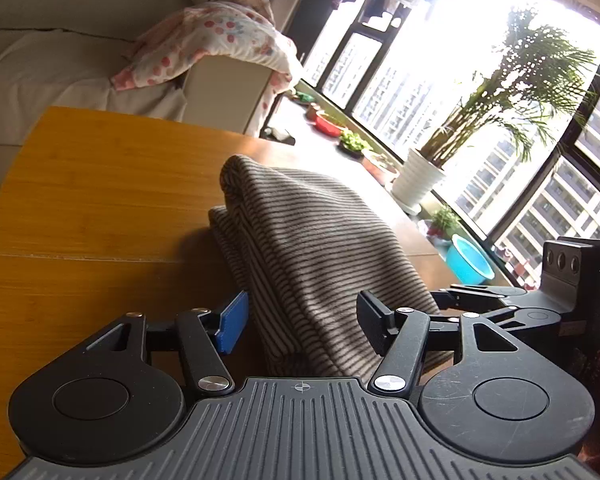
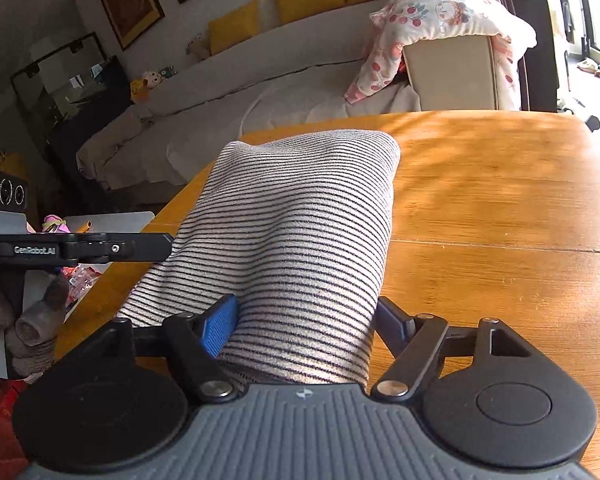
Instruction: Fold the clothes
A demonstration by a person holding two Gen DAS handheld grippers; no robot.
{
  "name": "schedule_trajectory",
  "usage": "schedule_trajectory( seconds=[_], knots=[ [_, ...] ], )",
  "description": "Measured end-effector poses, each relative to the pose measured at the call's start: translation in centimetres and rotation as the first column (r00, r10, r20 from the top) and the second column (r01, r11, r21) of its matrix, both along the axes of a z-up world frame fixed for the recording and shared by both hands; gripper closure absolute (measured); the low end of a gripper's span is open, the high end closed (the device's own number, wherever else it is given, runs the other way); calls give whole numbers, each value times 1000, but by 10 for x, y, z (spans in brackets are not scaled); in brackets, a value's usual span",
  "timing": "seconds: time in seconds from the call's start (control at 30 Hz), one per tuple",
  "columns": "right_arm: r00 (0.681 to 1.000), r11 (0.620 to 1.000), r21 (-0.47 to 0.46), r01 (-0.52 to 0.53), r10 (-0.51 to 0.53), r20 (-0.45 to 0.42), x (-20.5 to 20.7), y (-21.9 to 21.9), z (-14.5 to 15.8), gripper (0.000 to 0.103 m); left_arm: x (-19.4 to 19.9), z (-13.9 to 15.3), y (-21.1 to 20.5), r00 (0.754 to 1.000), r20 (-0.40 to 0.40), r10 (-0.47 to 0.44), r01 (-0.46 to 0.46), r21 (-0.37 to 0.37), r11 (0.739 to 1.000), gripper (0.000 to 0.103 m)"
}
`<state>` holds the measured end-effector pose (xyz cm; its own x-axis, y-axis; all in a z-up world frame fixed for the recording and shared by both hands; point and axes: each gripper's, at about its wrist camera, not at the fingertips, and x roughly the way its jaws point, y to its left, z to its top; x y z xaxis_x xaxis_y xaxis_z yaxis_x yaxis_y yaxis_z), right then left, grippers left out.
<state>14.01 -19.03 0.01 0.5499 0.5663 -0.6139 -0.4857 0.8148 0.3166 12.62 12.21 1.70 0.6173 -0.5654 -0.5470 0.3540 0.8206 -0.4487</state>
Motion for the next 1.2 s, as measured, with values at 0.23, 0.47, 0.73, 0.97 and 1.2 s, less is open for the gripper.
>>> schedule_trajectory(
  seconds=[0.23, 0.47, 0.73, 0.97, 1.2],
  knots=[
    [1000, 999, 44, -4, 4, 8, 5, -11, -5, 32, 22, -17, -25, 996, -13, -85, 86, 92, 992, 47],
    [994, 992, 65, 105, -107, 35, 60, -20, -11, 32, 98, -20, -41, 997, 14, -77, 75, 108, 991, 48],
    [985, 989, 19, 146, -147, 91, 125, -15, -15, 32, 138, 6, -39, 993, 113, -30, 13, 142, 990, 52],
    [983, 990, -52, 128, -120, 136, 124, -3, -12, 31, 202, 36, -47, 987, 162, -16, 15, 10, 1000, 49],
    [968, 983, -140, 118, -82, 238, 105, 8, 11, 30, 276, -17, -63, 999, 27, -33, 30, 88, 996, 63]
  ],
)
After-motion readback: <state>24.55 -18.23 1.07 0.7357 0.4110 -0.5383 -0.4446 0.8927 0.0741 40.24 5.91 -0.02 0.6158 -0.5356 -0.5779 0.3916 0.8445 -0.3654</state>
